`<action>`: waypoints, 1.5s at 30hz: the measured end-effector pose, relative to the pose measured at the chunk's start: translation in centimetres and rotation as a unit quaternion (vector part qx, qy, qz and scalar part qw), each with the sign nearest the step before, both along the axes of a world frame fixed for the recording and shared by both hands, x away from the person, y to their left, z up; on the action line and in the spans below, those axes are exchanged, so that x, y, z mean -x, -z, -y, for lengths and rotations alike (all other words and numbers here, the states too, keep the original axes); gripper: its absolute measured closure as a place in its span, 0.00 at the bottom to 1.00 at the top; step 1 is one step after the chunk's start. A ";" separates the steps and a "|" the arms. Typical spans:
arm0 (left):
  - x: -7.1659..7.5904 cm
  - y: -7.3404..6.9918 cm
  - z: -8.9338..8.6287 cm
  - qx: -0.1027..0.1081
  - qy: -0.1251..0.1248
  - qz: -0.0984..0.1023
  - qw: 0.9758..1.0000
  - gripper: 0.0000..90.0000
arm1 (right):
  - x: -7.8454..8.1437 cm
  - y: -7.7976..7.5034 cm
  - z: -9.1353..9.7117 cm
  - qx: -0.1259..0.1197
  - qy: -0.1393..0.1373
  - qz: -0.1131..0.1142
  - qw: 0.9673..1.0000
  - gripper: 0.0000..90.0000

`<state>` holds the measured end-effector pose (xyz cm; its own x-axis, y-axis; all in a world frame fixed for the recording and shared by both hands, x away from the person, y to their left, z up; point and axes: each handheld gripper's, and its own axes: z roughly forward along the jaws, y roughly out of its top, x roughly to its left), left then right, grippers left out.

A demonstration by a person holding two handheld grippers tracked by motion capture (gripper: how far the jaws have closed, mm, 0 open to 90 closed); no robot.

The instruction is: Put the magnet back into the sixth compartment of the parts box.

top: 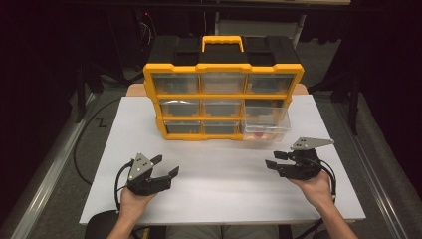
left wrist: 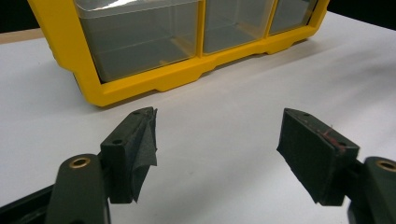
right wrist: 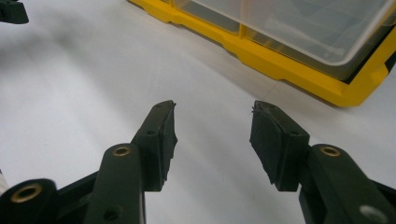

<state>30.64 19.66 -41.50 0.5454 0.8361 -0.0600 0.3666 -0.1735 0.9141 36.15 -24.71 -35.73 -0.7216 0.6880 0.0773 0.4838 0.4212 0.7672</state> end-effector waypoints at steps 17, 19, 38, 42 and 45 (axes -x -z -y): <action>0.0 0.0 0.0 0.000 0.001 -0.001 1.000 0.31 | 0.6 1.3 1.1 -0.019 0.015 0.015 1.000 0.55; 0.0 0.0 0.0 -0.001 0.000 -0.002 1.000 0.31 | 0.7 1.5 1.3 -0.026 0.019 0.022 0.999 0.54; 0.0 0.0 0.0 -0.003 -0.001 -0.003 1.000 0.31 | 1.2 3.0 2.6 -0.038 0.046 0.045 0.997 0.50; 0.0 0.0 0.0 -0.002 -0.004 -0.003 1.000 0.30 | 1.3 3.7 2.7 -0.042 0.057 0.056 0.996 0.48; 0.0 0.0 0.0 -0.002 -0.004 -0.003 1.000 0.30 | 1.4 3.9 2.8 -0.048 0.061 0.058 0.995 0.48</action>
<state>30.68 19.69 -41.52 0.5375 0.8411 -0.0601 0.3735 -0.1736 0.9113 34.77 -27.49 -39.61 -0.6406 0.7648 0.0680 0.4321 0.2859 0.8553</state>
